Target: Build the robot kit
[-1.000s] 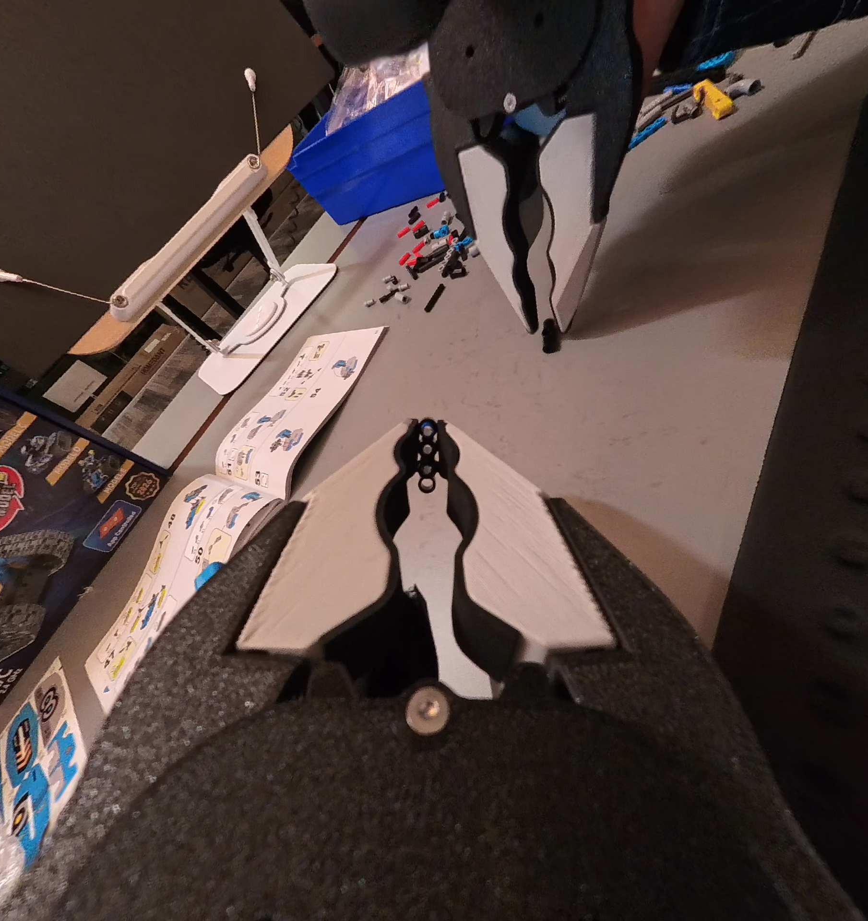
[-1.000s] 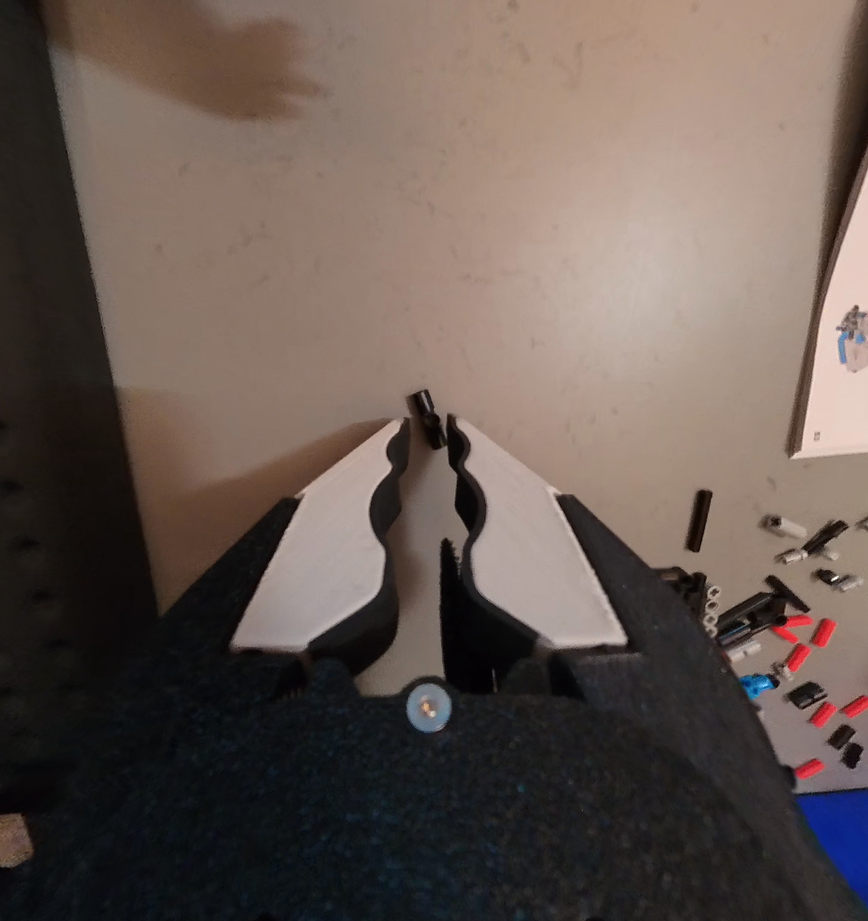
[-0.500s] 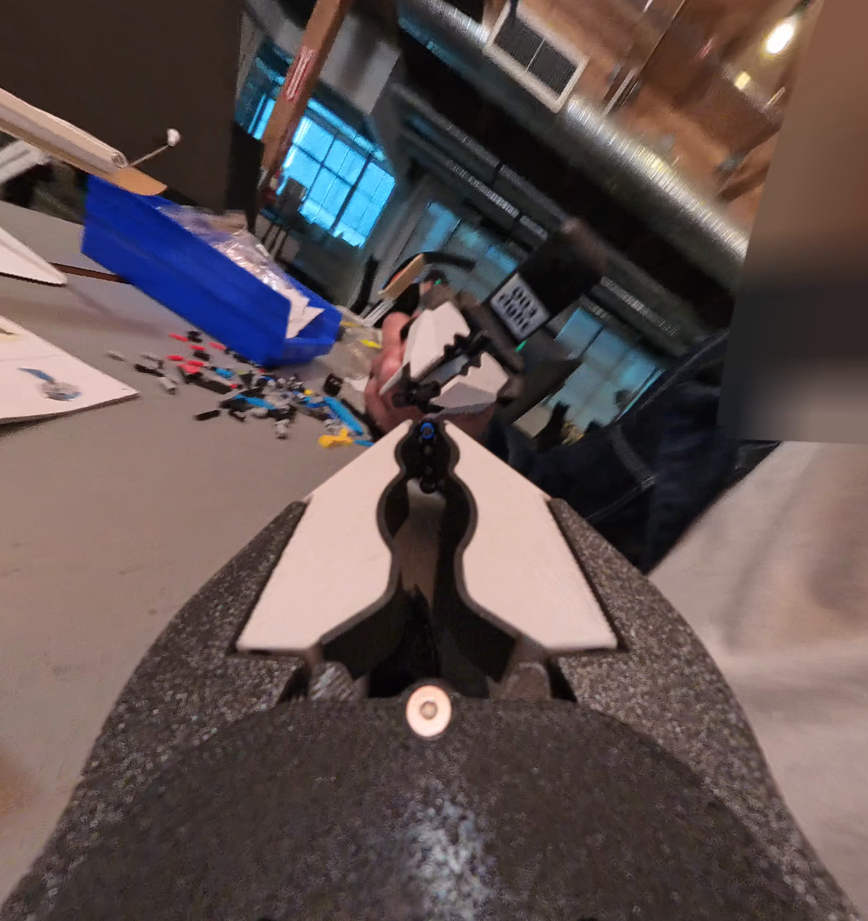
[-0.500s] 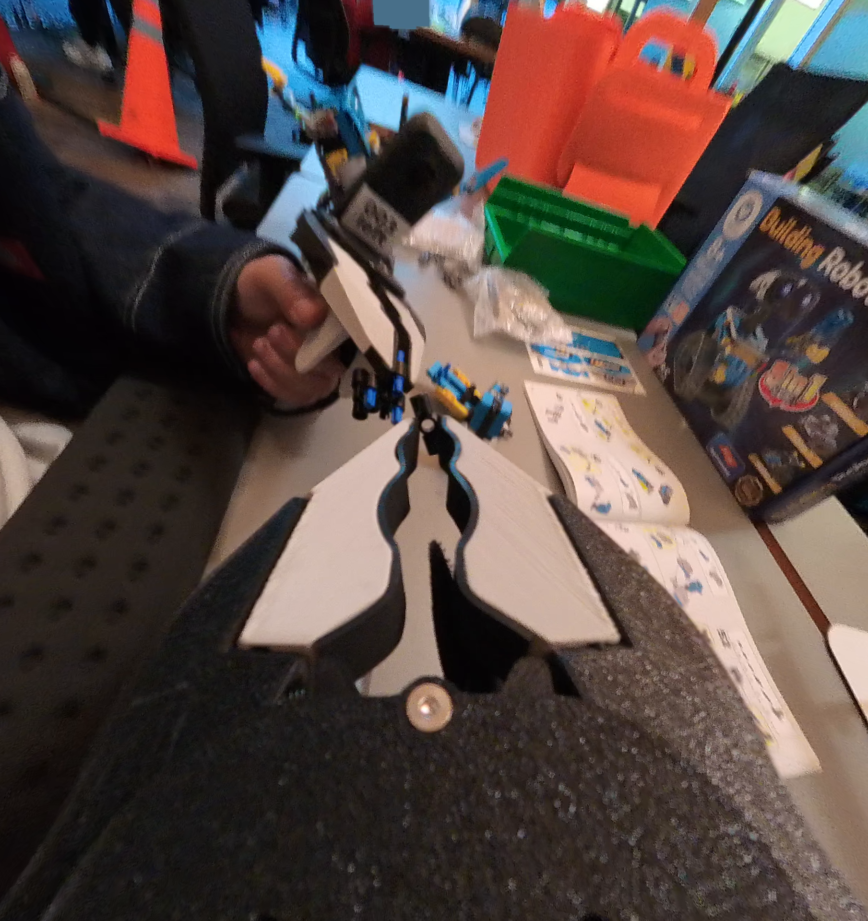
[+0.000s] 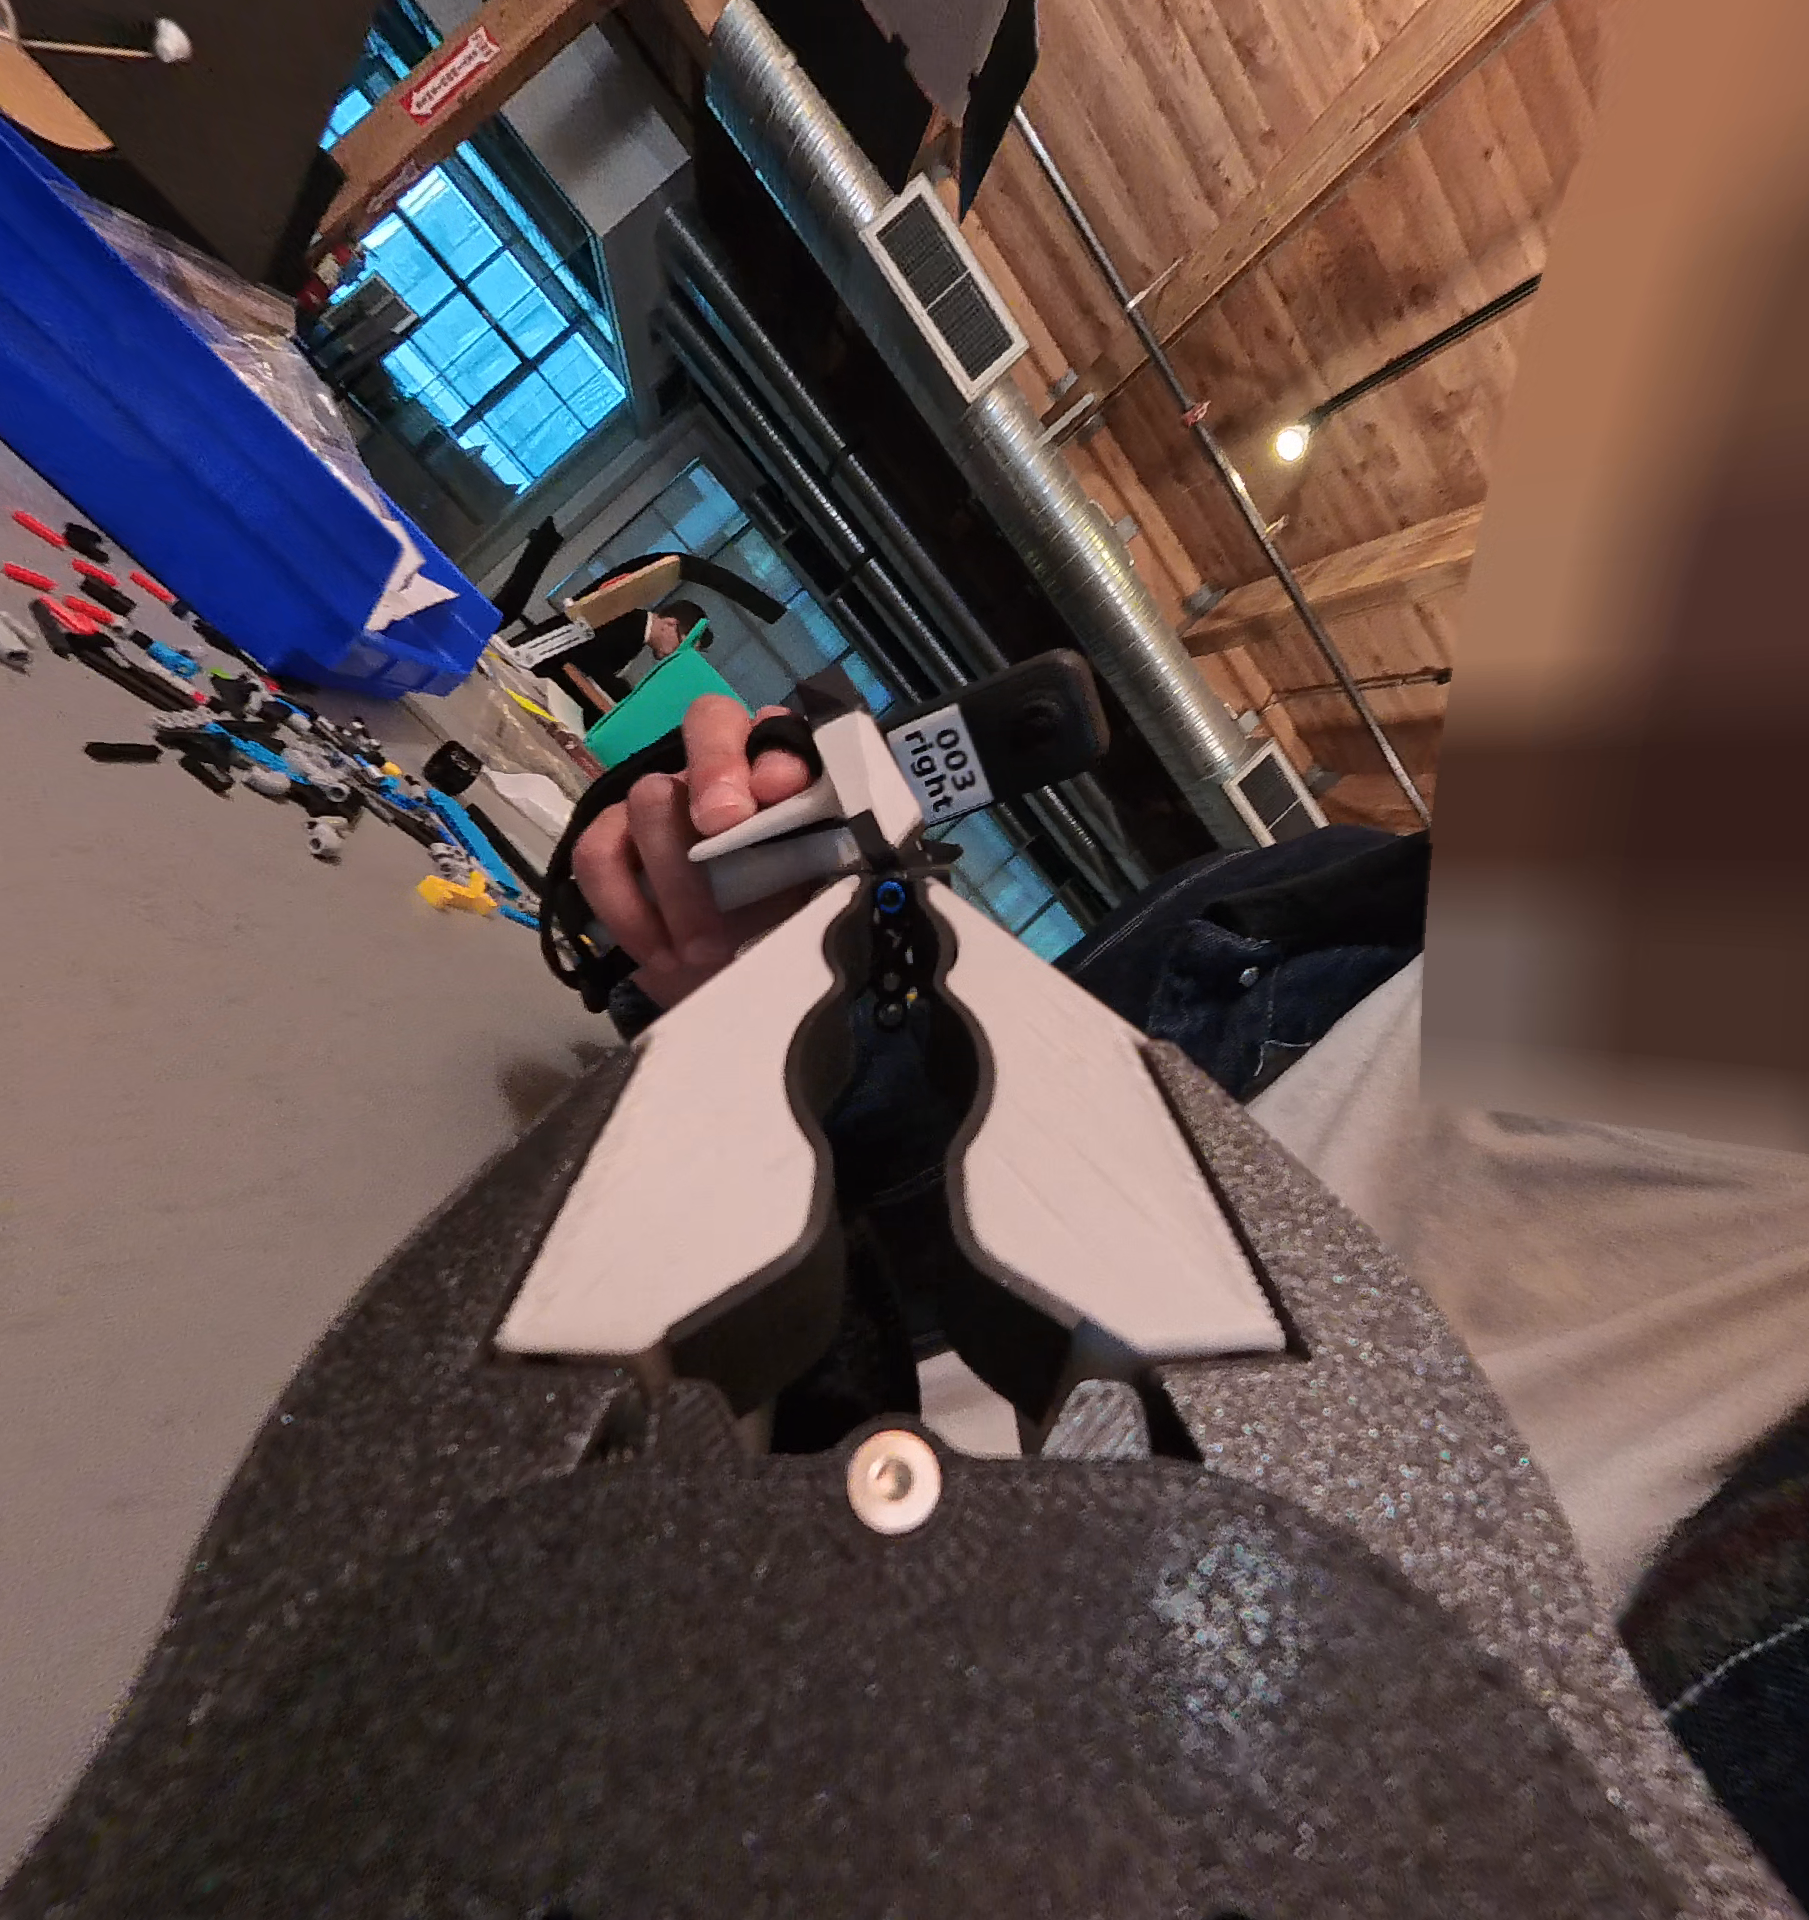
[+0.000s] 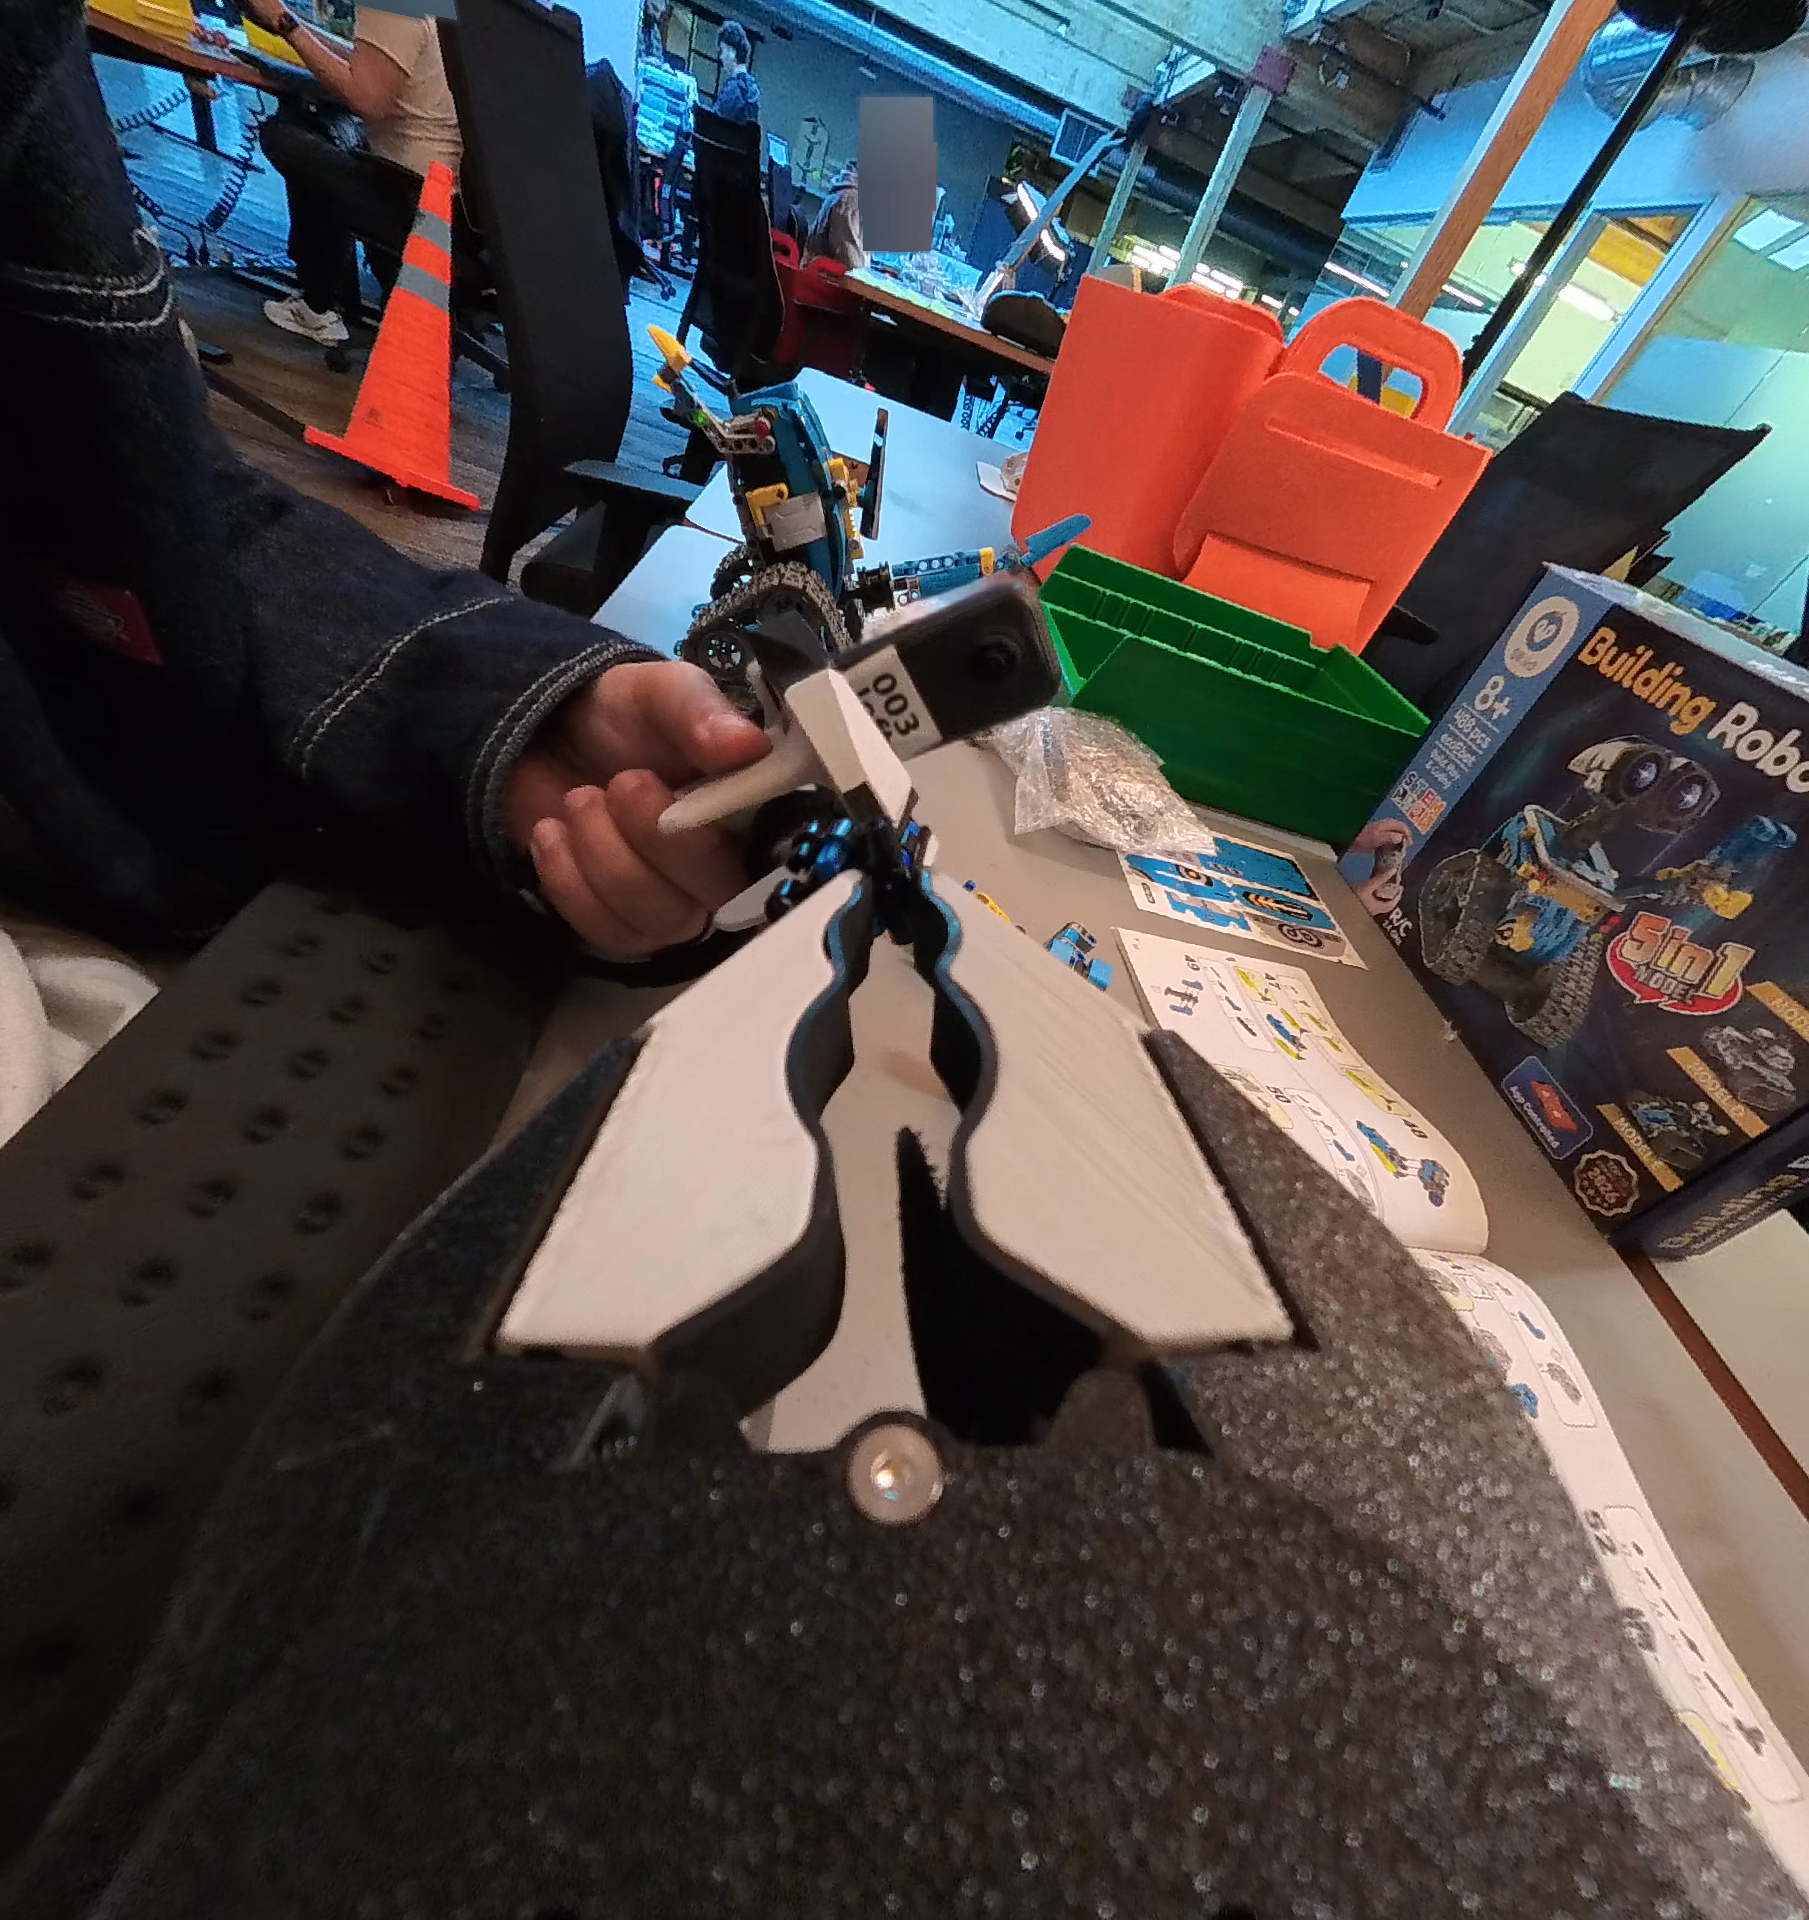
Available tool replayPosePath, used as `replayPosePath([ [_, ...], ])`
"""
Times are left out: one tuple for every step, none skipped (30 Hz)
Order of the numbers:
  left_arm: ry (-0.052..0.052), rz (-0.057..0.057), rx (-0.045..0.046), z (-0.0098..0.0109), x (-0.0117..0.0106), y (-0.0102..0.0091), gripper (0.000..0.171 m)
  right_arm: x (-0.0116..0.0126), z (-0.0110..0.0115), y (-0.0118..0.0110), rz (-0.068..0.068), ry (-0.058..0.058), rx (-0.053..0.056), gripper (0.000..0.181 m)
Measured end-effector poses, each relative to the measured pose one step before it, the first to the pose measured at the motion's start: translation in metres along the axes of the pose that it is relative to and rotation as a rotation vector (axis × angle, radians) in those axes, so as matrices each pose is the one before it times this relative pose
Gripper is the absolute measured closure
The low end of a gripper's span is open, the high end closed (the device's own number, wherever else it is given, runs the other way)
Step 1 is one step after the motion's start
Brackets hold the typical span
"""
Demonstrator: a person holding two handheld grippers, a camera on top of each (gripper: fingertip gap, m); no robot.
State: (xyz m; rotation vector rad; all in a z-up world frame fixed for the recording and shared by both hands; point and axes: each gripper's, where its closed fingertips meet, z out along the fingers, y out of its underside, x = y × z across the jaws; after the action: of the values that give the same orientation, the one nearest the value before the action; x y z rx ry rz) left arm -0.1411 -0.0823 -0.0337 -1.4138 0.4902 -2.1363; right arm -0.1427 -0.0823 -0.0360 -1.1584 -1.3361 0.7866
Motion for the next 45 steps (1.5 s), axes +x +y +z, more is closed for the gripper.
replayPosePath([
  [0.0083, -0.0145, 0.00657, 0.00027, 0.00006, -0.00007, 0.166, -0.00006, 0.00001, -0.00035, -0.0049, 0.0026, 0.0040, 0.175],
  [0.0041, -0.0101, 0.00750, 0.00012, -0.00025, -0.00030, 0.166, 0.00028, -0.00009, 0.00015, -0.0114, 0.0066, 0.0008, 0.175],
  [0.0013, -0.0067, 0.00853, -0.00016, -0.00038, -0.00057, 0.166, 0.00043, 0.00017, 0.00055, -0.0085, 0.0114, -0.0019, 0.175],
  [-0.0042, 0.0004, 0.00549, 0.00005, -0.00086, -0.00023, 0.166, 0.00025, 0.00011, 0.00051, -0.0057, 0.0114, -0.0024, 0.175],
  [-0.0105, 0.0048, 0.00776, -0.00010, -0.00146, -0.00072, 0.166, 0.00097, -0.00002, 0.00143, -0.0142, 0.0194, -0.0108, 0.175],
  [-0.0100, 0.0059, 0.00607, -0.00028, -0.00137, -0.00057, 0.166, 0.00078, 0.00054, 0.00165, -0.0157, 0.0216, -0.0145, 0.176],
  [-0.0162, 0.0115, -0.00125, 0.00026, -0.00180, 0.00035, 0.166, 0.00068, 0.00052, 0.00142, 0.0007, 0.0155, -0.0145, 0.175],
  [-0.0127, 0.0129, 0.01072, -0.00028, -0.00119, -0.00168, 0.166, 0.00120, 0.00098, 0.00183, 0.0098, 0.0166, -0.0149, 0.175],
  [-0.0024, 0.0048, 0.00741, -0.00053, 0.00005, -0.00116, 0.166, 0.00077, 0.00092, 0.00012, 0.0122, 0.0161, 0.0019, 0.176],
  [0.0002, 0.0035, 0.00390, -0.00025, 0.00057, -0.00057, 0.166, -0.00001, 0.00052, -0.00057, 0.0153, 0.0062, 0.0069, 0.176],
  [-0.0066, 0.0071, 0.00376, -0.00010, -0.00045, -0.00056, 0.166, 0.00061, 0.00035, -0.00020, 0.0021, 0.0107, 0.0007, 0.176],
  [-0.0050, 0.0036, -0.00023, -0.00021, -0.00035, -0.00021, 0.166, 0.00032, 0.00028, 0.00085, -0.0103, 0.0139, -0.0072, 0.176],
  [-0.0011, 0.0004, 0.00103, -0.00021, 0.00002, -0.00045, 0.166, -0.00009, 0.00013, 0.00000, -0.0080, 0.0043, -0.0015, 0.176],
  [-0.0033, 0.0081, 0.00338, -0.00006, 0.00014, -0.00092, 0.166, 0.00060, 0.00038, -0.00030, 0.0211, -0.0046, 0.0018, 0.175],
  [-0.0037, 0.0135, -0.00053, -0.00018, 0.00047, -0.00088, 0.166, 0.00078, 0.00044, -0.00032, 0.0473, -0.0146, 0.0063, 0.175],
  [-0.0050, 0.0138, -0.00504, -0.00010, 0.00023, -0.00021, 0.166, 0.00012, 0.00014, -0.00061, 0.0513, -0.0237, 0.0107, 0.175],
  [-0.0155, 0.0174, -0.00214, 0.00002, -0.00115, 0.00009, 0.165, 0.00060, -0.00015, 0.00077, 0.0444, -0.0225, 0.0053, 0.175],
  [-0.0159, 0.0223, -0.00223, -0.00013, -0.00079, -0.00010, 0.165, 0.00084, -0.00018, 0.00203, 0.0374, -0.0226, 0.0001, 0.174],
  [-0.0087, 0.0346, 0.00247, -0.00048, 0.00130, -0.00123, 0.166, 0.00032, -0.00132, 0.00010, 0.0430, -0.0282, 0.0104, 0.173],
  [-0.0099, 0.0513, 0.01364, -0.00142, 0.00281, -0.00383, 0.165, 0.00192, -0.00300, -0.00169, 0.0512, -0.0223, 0.0184, 0.163],
  [-0.0179, 0.0582, 0.00767, -0.00159, 0.00158, -0.00324, 0.166, 0.00228, -0.00352, -0.00335, 0.0607, -0.0228, 0.0273, 0.154],
  [-0.0124, 0.0389, 0.00293, -0.00118, 0.00116, -0.00195, 0.166, 0.00018, -0.00328, -0.00319, 0.0727, -0.0366, 0.0239, 0.157],
  [0.0002, 0.0154, 0.00844, -0.00059, 0.00170, -0.00193, 0.166, -0.00081, -0.00217, -0.00268, 0.0676, -0.0364, 0.0208, 0.159],
  [-0.0018, 0.0176, 0.00786, -0.00020, 0.00137, -0.00161, 0.165, 0.00107, -0.00150, -0.00153, 0.0528, -0.0152, 0.0173, 0.158],
  [-0.0169, 0.0401, -0.00001, -0.00002, 0.00046, -0.00092, 0.165, 0.00004, -0.00025, 0.00136, 0.0476, -0.0174, -0.0005, 0.158],
  [-0.0288, 0.0606, -0.00617, 0.00018, -0.00009, -0.00027, 0.165, -0.00253, 0.00135, 0.00386, 0.0501, -0.0340, -0.0216, 0.158],
  [-0.0395, 0.0739, -0.00784, 0.00033, -0.00065, -0.00007, 0.165, -0.00156, 0.00154, 0.00025, 0.0429, -0.0174, 0.0017, 0.154],
  [-0.0571, 0.0924, -0.01024, 0.00033, -0.00208, 0.00039, 0.165, -0.00087, 0.00117, -0.00143, 0.0269, -0.0024, 0.0135, 0.149],
  [-0.0574, 0.1055, -0.01807, 0.00076, -0.00136, 0.00138, 0.165, -0.00008, 0.00162, 0.00029, 0.0165, 0.0107, -0.0009, 0.142],
  [-0.0496, 0.1101, -0.02670, 0.00128, 0.00033, 0.00271, 0.165, 0.00151, 0.00196, 0.00047, 0.0102, 0.0268, -0.0021, 0.134],
  [-0.0525, 0.1116, -0.03061, 0.00190, 0.00017, 0.00353, 0.165, 0.00194, 0.00238, 0.00121, 0.0020, 0.0345, -0.0025, 0.130],
  [-0.0431, 0.1080, -0.03650, 0.00237, 0.00140, 0.00470, 0.165, -0.00160, 0.00231, 0.00022, -0.0121, 0.0167, 0.0071, 0.128],
  [-0.0263, 0.0889, -0.02889, 0.00247, 0.00333, 0.00337, 0.165, -0.00219, 0.00216, -0.00083, -0.0141, 0.0158, 0.0144, 0.126],
  [-0.0250, 0.0733, -0.02432, 0.00220, 0.00252, 0.00284, 0.165, -0.00027, 0.00174, -0.00011, -0.0047, 0.0224, 0.0052, 0.125],
  [-0.0317, 0.0603, -0.02172, 0.00137, 0.00020, 0.00239, 0.165, -0.00047, 0.00191, 0.00127, -0.0017, 0.0130, -0.0047, 0.123],
  [-0.0383, 0.0527, -0.01505, 0.00031, -0.00212, 0.00122, 0.165, -0.00019, 0.00108, 0.00183, -0.0029, 0.0094, -0.0090, 0.123],
  [-0.0277, 0.0453, -0.01646, 0.00037, -0.00146, 0.00164, 0.165, 0.00142, 0.00025, 0.00124, -0.0060, 0.0189, -0.0033, 0.123],
  [-0.0224, 0.0332, -0.00806, 0.00006, -0.00114, 0.00042, 0.165, 0.00196, 0.00001, 0.00146, -0.0060, 0.0201, -0.0044, 0.123],
  [-0.0149, 0.0299, -0.00439, -0.00001, -0.00020, -0.00021, 0.165, 0.00210, 0.00000, 0.00113, -0.0013, 0.0180, -0.0024, 0.119],
  [-0.0222, 0.0323, -0.01086, 0.00035, -0.00130, 0.00105, 0.165, -0.00084, 0.00066, 0.00109, 0.0045, -0.0037, -0.0021, 0.118],
  [-0.0181, 0.0357, -0.01540, 0.00061, -0.00057, 0.00171, 0.165, -0.00244, 0.00115, 0.00216, 0.0102, -0.0161, -0.0112, 0.119],
  [-0.0152, 0.0376, -0.01357, 0.00076, 0.00019, 0.00150, 0.165, -0.00160, 0.00126, 0.00183, 0.0104, -0.0094, -0.0094, 0.119],
  [-0.0100, 0.0311, -0.00766, 0.00037, 0.00071, 0.00061, 0.165, 0.00081, 0.00042, 0.00061, 0.0086, 0.0059, -0.0016, 0.119],
  [-0.0066, 0.0237, -0.00370, 0.00007, 0.00060, 0.00007, 0.165, 0.00035, -0.00034, 0.00045, 0.0078, 0.0000, -0.0017, 0.121],
  [-0.0090, 0.0226, -0.00285, -0.00025, 0.00014, -0.00037, 0.165, 0.00112, -0.00040, -0.00010, 0.0126, 0.0019, 0.0007, 0.125],
])
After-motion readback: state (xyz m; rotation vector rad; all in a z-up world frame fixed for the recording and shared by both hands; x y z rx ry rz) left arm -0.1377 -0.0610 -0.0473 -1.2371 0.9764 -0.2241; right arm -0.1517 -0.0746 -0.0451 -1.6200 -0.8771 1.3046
